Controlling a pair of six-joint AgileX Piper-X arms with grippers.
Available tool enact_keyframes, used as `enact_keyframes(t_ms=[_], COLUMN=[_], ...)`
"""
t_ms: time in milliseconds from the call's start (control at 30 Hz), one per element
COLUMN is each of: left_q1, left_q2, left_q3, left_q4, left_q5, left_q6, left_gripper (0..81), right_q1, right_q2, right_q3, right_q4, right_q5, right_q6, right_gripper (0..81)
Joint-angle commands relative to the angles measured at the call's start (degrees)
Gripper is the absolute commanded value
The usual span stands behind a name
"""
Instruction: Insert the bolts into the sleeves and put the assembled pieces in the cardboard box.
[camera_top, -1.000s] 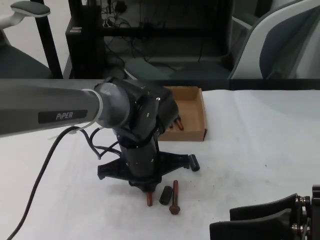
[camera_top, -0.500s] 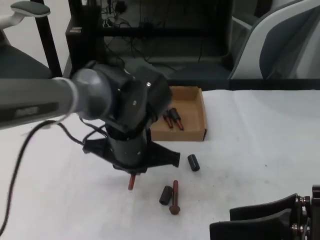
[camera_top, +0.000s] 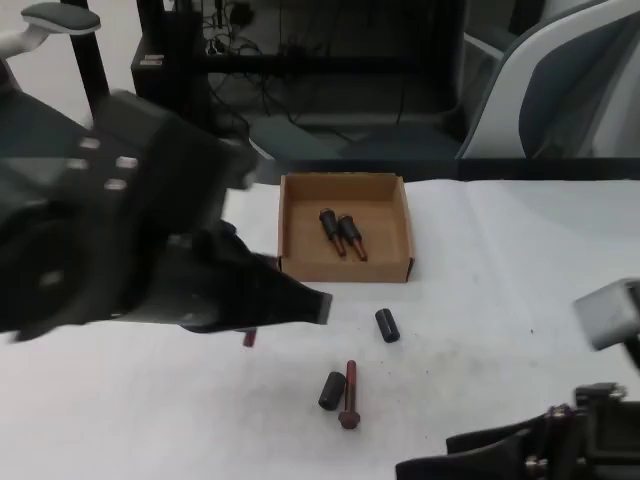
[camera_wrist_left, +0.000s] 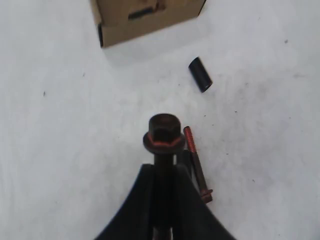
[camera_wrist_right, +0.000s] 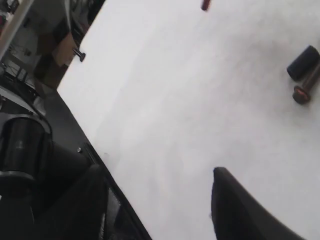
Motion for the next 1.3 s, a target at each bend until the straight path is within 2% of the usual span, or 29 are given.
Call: enact_keyframes(t_ms=[0, 133, 300, 500, 733, 1000, 1267], left_q1=[0.0, 0.0, 0.0, 0.0, 0.0, 0.1, 1.3], left_q2=[-6.3, -13.0, -19.7, -25.9, -32.5, -40.4, -41.9], left_q3=[1.3, 1.8, 1.8, 1.9, 4.7, 7.2, 7.2], left_q4=[-1.1, -0.6, 4.9, 12.2, 13.2, 20.3, 22.6], left_q5=[1.4, 3.5, 4.5, 4.5, 8.4, 7.7, -0.4], left_q6=[3.4, 5.9, 6.3, 13.3, 12.5, 10.9, 10.9], left_gripper=[1.7, 1.7, 1.7, 1.7, 1.7, 1.7, 1.7], right_q1=[-0.1, -1.0, -2.9, -4.3, -4.9, -8.2, -14.7], right_q2=[3.5, 8.8, 13.6, 19.8, 28.8, 38.6, 46.5], right_q3=[-0.8, -1.9, -4.5, -8.2, -15.4, -23.3, -27.8], right_q4=[-0.1, 0.0, 0.0, 0.0, 0.9, 5.6, 8.2], right_q5=[-0.1, -0.1, 3.6, 4.2, 5.8, 9.6, 8.2], right_q6=[0.6, 3.2, 5.4, 6.5, 6.0, -1.2, -10.1], right_gripper=[62.4, 62.4, 62.4, 62.4, 62.4, 62.4, 62.4])
